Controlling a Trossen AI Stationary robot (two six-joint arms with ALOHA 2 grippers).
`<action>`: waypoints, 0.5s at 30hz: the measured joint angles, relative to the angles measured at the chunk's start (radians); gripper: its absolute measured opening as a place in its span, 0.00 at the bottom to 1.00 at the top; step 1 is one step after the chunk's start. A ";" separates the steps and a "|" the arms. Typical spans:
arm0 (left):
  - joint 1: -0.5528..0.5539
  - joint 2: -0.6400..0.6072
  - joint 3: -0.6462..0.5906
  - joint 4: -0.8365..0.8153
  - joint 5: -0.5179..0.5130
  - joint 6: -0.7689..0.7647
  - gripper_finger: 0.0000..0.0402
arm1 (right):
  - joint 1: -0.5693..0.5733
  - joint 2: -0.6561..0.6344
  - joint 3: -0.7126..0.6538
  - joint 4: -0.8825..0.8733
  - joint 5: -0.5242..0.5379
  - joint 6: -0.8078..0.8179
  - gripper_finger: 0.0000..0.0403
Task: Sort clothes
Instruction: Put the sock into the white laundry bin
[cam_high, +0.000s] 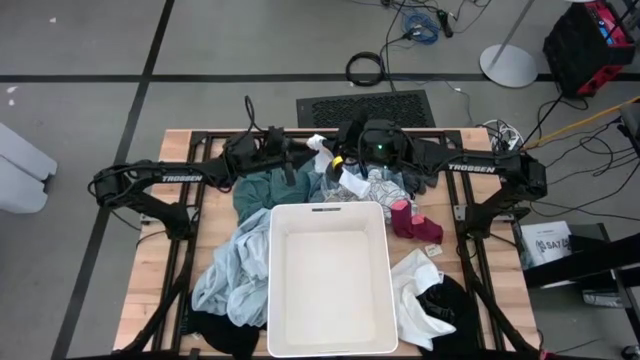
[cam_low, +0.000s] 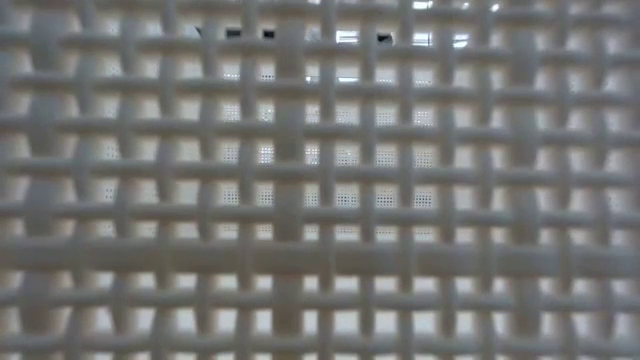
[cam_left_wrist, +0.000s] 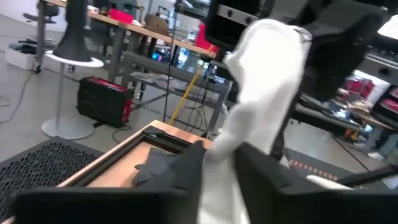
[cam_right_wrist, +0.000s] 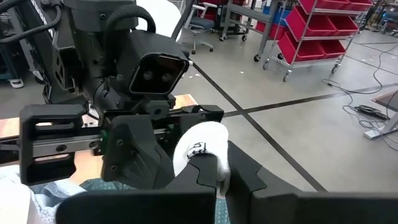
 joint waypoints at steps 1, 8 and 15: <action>0.000 0.000 0.000 0.001 0.018 0.016 0.11 | 0.000 0.000 0.000 -0.002 0.000 -0.008 0.00; -0.027 0.000 0.000 0.041 0.031 0.042 0.01 | 0.000 -0.008 0.000 -0.050 0.003 -0.067 0.06; -0.026 -0.003 0.000 0.042 0.018 0.039 0.01 | -0.002 -0.070 0.000 -0.193 0.090 -0.118 0.24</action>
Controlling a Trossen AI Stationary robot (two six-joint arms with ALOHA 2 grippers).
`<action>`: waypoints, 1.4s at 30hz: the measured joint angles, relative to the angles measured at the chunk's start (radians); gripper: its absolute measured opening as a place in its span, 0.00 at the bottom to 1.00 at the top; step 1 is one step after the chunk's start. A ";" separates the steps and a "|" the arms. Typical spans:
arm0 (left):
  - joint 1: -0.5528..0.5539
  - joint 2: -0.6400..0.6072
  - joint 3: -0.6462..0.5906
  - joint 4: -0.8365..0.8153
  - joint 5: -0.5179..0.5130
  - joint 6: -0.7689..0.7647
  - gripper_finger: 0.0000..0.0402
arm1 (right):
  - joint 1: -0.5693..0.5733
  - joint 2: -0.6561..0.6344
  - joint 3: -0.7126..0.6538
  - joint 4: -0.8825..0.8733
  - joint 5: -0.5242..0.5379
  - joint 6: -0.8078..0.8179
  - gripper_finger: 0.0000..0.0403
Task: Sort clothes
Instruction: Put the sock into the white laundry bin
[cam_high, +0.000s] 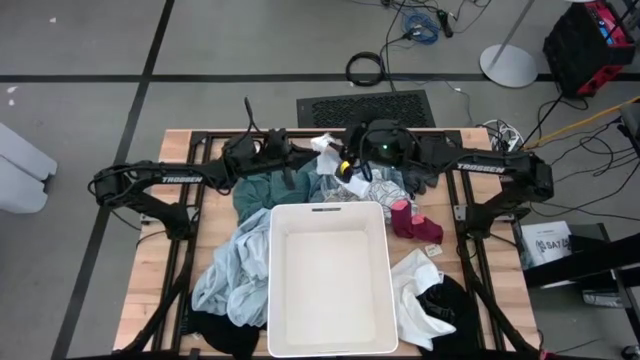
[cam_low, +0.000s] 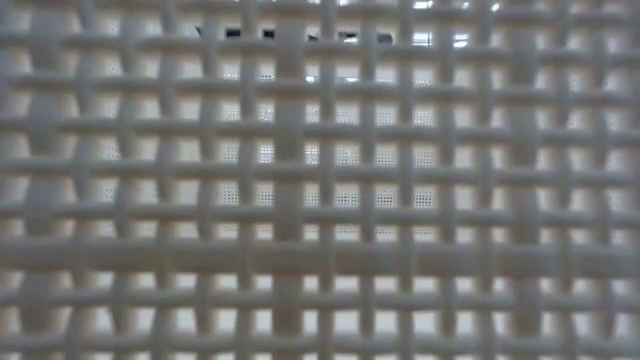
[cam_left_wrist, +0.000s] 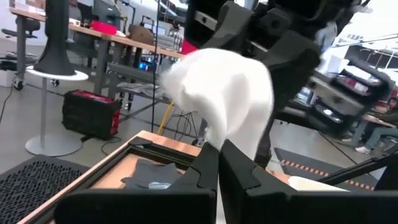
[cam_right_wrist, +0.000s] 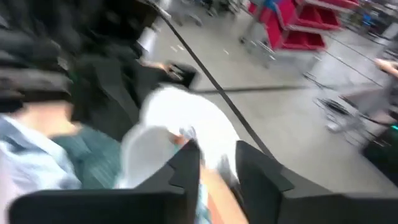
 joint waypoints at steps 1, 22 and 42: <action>0.000 -0.007 -0.001 -0.005 -0.001 0.001 0.01 | 0.000 -0.017 0.000 -0.046 0.029 0.005 0.27; -0.115 -0.311 -0.001 0.060 0.014 -0.103 0.00 | 0.059 -0.247 -0.135 -0.784 0.098 0.528 0.41; -0.548 -0.264 -0.001 0.133 -0.130 -0.146 0.00 | 0.136 -0.407 -0.520 -0.601 0.094 0.766 0.41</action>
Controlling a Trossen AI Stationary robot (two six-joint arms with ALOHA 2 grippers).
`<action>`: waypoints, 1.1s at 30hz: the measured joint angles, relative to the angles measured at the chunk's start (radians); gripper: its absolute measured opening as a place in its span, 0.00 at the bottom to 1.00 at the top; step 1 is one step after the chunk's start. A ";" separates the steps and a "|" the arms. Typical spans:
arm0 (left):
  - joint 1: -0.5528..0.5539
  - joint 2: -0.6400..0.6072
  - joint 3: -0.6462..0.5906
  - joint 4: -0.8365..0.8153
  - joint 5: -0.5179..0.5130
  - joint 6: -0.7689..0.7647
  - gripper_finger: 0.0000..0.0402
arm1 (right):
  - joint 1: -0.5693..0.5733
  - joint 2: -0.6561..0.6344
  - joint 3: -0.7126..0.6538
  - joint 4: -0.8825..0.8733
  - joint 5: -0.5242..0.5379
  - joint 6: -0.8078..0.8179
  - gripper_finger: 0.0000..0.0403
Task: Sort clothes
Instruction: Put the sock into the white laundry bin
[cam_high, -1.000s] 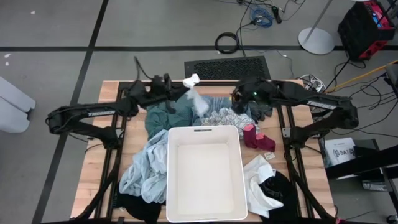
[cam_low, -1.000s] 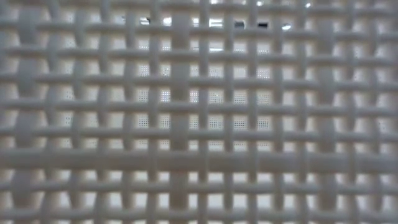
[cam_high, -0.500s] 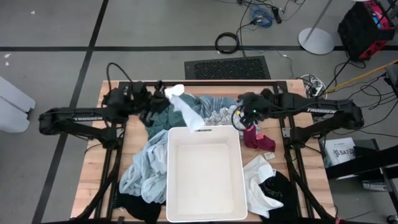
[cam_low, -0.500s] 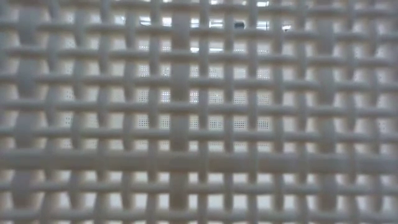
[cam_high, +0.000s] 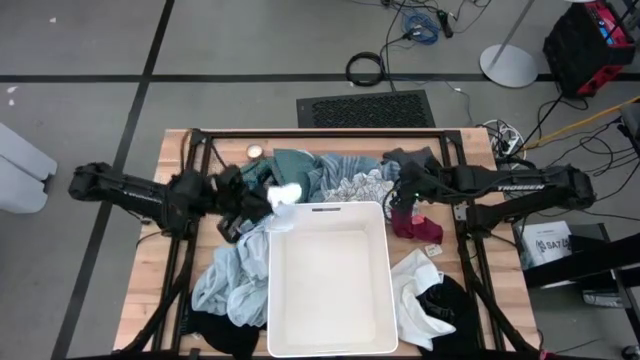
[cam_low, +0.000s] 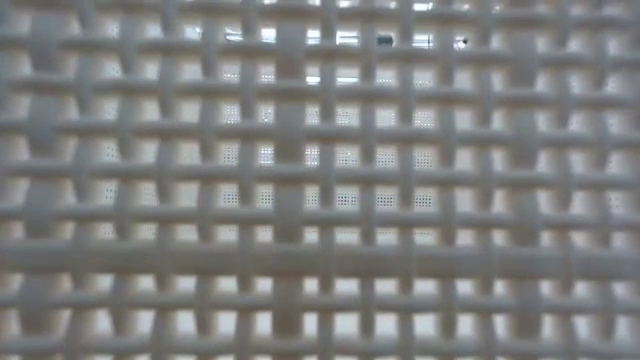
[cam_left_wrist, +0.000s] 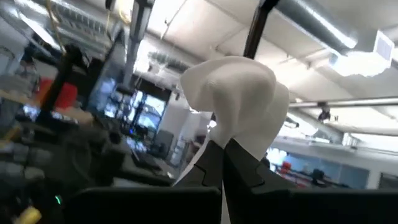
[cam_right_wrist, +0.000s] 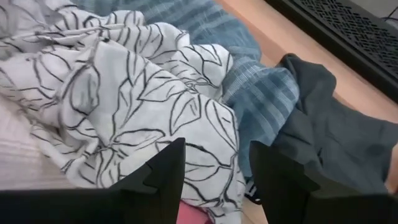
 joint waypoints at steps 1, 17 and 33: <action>-0.020 0.016 0.000 -0.001 -0.008 0.013 0.00 | 0.003 -0.004 0.000 0.004 0.000 0.001 0.41; -0.123 0.243 0.206 -0.483 -0.039 0.122 0.00 | 0.032 -0.040 0.000 0.065 -0.130 0.051 0.41; -0.135 0.462 0.695 -1.424 -0.172 0.316 0.00 | 0.105 -0.040 0.000 0.064 -0.132 0.062 0.41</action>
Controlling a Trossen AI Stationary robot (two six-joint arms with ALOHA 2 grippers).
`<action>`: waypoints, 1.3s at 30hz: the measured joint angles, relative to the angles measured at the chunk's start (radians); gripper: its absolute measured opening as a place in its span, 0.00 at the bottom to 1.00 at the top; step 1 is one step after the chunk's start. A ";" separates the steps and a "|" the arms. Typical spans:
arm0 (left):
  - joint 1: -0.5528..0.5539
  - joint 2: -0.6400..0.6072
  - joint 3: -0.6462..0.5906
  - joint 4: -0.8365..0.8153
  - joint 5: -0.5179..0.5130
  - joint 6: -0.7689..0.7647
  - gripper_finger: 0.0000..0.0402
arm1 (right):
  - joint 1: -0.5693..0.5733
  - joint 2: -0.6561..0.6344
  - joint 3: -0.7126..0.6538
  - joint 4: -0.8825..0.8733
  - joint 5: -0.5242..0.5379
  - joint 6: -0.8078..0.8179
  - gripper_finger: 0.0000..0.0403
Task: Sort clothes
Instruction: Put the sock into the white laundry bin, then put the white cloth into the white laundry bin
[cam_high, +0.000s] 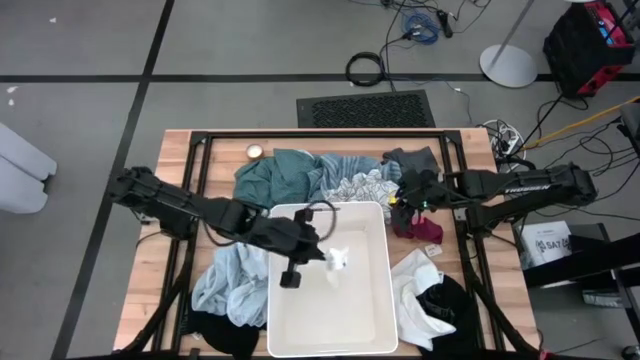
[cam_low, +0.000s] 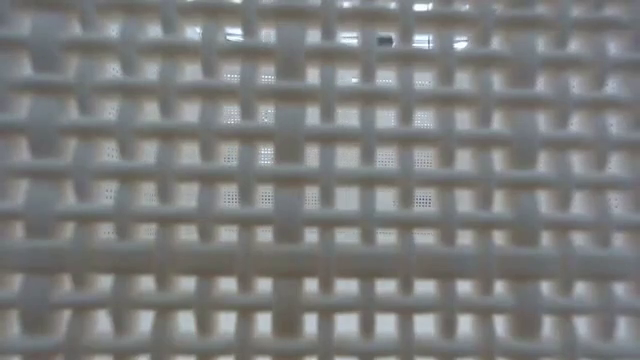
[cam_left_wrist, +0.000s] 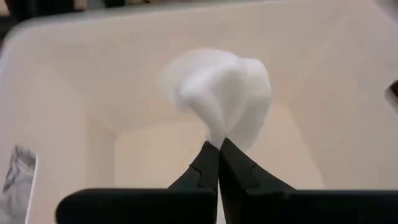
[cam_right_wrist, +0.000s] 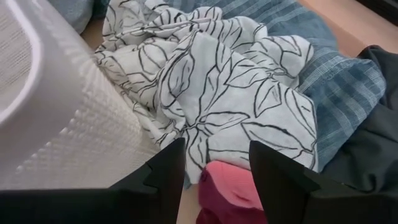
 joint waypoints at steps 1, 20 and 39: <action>0.003 0.016 0.019 -0.036 -0.001 0.014 0.00 | 0.005 0.000 0.000 -0.001 0.000 0.000 0.41; 0.001 0.077 0.073 -0.119 -0.019 0.125 0.34 | 0.038 0.000 0.000 0.000 0.000 -0.030 0.41; -0.004 0.043 0.251 -0.367 -0.177 0.137 0.40 | 0.341 0.019 0.000 0.004 -0.328 0.125 0.41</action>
